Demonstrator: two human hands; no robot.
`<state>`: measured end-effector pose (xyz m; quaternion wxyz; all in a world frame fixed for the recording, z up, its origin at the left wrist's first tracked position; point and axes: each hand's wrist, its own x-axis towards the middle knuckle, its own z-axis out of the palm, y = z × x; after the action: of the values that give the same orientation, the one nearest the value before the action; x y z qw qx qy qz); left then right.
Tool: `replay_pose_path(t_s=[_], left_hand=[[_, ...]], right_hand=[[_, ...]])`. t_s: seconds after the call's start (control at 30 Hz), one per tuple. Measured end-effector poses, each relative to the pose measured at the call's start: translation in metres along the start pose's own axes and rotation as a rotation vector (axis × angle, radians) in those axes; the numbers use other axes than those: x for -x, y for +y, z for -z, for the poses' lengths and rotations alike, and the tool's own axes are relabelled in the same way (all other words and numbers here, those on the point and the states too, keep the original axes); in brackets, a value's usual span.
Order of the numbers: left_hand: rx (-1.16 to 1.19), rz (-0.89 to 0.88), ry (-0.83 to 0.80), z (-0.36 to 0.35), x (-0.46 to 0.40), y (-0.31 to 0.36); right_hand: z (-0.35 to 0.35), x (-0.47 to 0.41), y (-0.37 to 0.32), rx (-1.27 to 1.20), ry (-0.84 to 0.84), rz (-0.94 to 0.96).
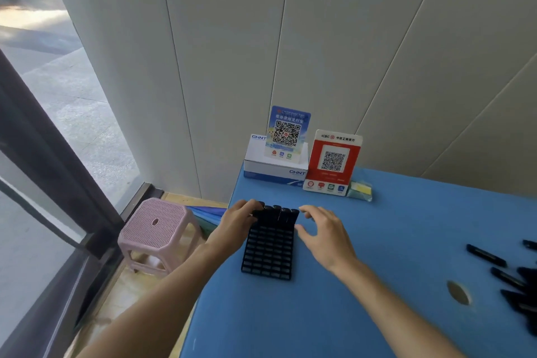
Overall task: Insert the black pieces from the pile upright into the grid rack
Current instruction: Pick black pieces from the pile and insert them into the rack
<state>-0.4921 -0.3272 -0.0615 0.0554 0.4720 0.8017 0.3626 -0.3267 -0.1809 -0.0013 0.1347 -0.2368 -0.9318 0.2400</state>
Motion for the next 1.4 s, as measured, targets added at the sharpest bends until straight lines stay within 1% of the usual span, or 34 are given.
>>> replay_pose_path(t_s=[0.1, 0.13, 0.2, 0.27, 0.37, 0.5, 0.67, 0.9, 1.1, 1.23, 1.4], left_hand=[[-0.076, 0.006, -0.048, 0.006, 0.005, 0.007], [-0.136, 0.02, -0.056, 0.01, 0.008, 0.011], [-0.298, 0.006, -0.009, 0.015, 0.012, 0.02], [-0.447, -0.093, 0.059, 0.018, 0.011, 0.034], [-0.532, -0.239, 0.087, 0.013, 0.006, 0.064], [-0.535, -0.343, 0.068, -0.017, 0.002, 0.117], [-0.468, -0.425, 0.047, -0.087, 0.017, 0.2], [-0.401, -0.427, -0.027, -0.209, 0.054, 0.33], [-0.424, -0.423, -0.099, -0.297, 0.084, 0.407], [-0.447, -0.431, -0.157, -0.336, 0.097, 0.443], [-0.441, -0.432, -0.178, -0.37, 0.079, 0.469]], right_hand=[[0.005, 0.016, 0.003, 0.066, 0.011, -0.019], [0.009, 0.022, 0.005, 0.116, 0.002, -0.019], [0.018, 0.031, 0.009, 0.214, -0.015, -0.027], [0.031, 0.039, 0.014, 0.272, -0.018, -0.049], [0.052, 0.057, 0.029, 0.311, 0.015, -0.084], [0.084, 0.091, 0.065, 0.335, 0.075, -0.159], [0.138, 0.165, 0.129, 0.358, 0.124, -0.282], [0.233, 0.304, 0.251, 0.422, 0.13, -0.425], [0.282, 0.401, 0.342, 0.441, 0.094, -0.53], [0.299, 0.43, 0.382, 0.396, 0.065, -0.566], [0.312, 0.418, 0.42, 0.354, 0.092, -0.568]])
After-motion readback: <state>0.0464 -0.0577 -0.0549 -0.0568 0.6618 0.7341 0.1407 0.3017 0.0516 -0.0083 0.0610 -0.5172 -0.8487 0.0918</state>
